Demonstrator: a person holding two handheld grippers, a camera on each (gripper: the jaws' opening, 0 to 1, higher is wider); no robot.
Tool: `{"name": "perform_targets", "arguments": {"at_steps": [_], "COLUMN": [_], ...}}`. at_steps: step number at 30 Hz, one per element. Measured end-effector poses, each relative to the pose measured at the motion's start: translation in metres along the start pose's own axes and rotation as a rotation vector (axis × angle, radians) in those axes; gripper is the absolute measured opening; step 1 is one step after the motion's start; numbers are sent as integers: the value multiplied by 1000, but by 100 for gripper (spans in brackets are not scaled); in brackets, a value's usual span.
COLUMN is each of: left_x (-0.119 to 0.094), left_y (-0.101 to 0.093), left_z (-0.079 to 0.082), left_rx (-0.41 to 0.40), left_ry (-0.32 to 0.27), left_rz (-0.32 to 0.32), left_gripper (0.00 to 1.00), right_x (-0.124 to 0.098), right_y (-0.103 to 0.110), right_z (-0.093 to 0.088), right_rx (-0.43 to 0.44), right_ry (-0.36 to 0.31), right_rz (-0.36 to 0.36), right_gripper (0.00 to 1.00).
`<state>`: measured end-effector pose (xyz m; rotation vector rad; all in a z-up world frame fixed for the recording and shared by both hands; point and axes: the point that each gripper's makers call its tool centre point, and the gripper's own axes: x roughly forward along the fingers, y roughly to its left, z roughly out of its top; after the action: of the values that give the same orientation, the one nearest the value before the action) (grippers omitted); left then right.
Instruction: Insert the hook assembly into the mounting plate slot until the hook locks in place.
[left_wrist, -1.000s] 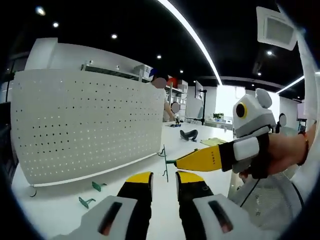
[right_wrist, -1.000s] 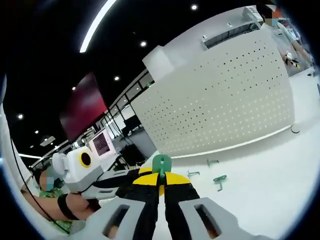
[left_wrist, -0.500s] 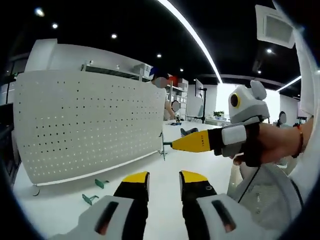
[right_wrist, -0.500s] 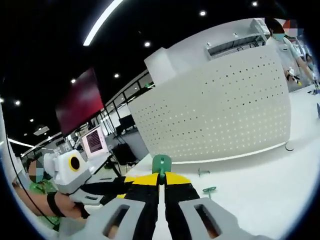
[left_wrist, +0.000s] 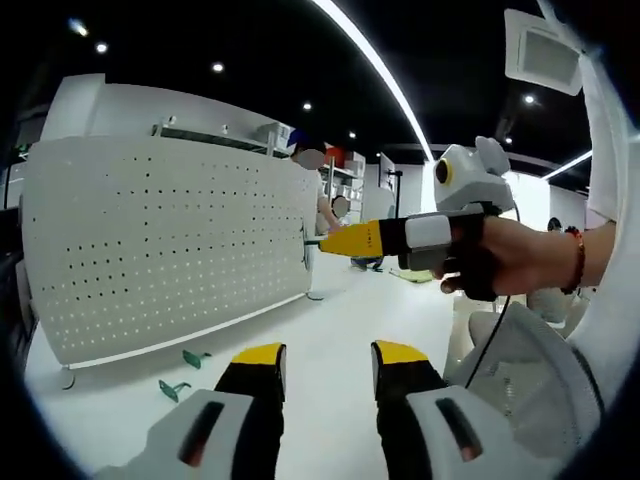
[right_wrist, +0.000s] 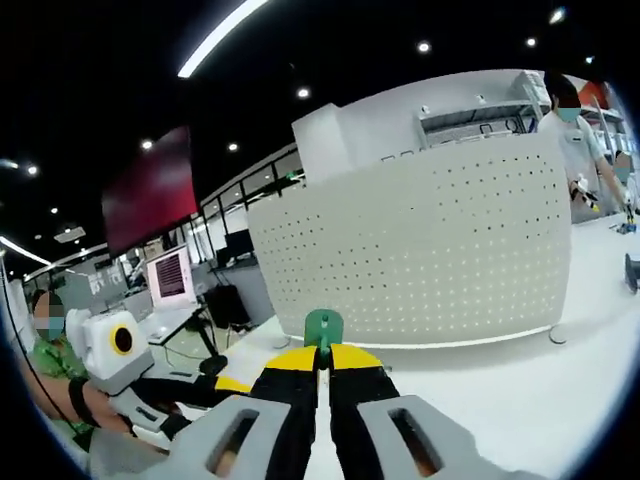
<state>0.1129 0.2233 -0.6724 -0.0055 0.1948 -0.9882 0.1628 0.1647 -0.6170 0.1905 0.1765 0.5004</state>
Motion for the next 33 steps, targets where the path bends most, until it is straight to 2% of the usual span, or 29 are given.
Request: {"name": "perform_targets", "arguments": {"at_steps": [5, 11, 23, 33], "left_x": [-6, -13, -22, -27], "left_y": [-1, 1, 6, 7], "left_z": [4, 5, 7, 13], "left_rx": [7, 6, 13, 7], "left_ry": [-22, -29, -42, -57], "left_rz": [4, 18, 42, 34], "left_gripper": [37, 40, 41, 43], "right_x": [3, 8, 23, 32], "right_y": [-10, -18, -30, -46], "right_z": [13, 28, 49, 62], "right_rx": [-7, -61, -119, -159], "right_ry": [-18, -44, -77, -82], "right_rz": [-19, -46, -82, -128], "right_gripper": [1, 1, 1, 1]}}
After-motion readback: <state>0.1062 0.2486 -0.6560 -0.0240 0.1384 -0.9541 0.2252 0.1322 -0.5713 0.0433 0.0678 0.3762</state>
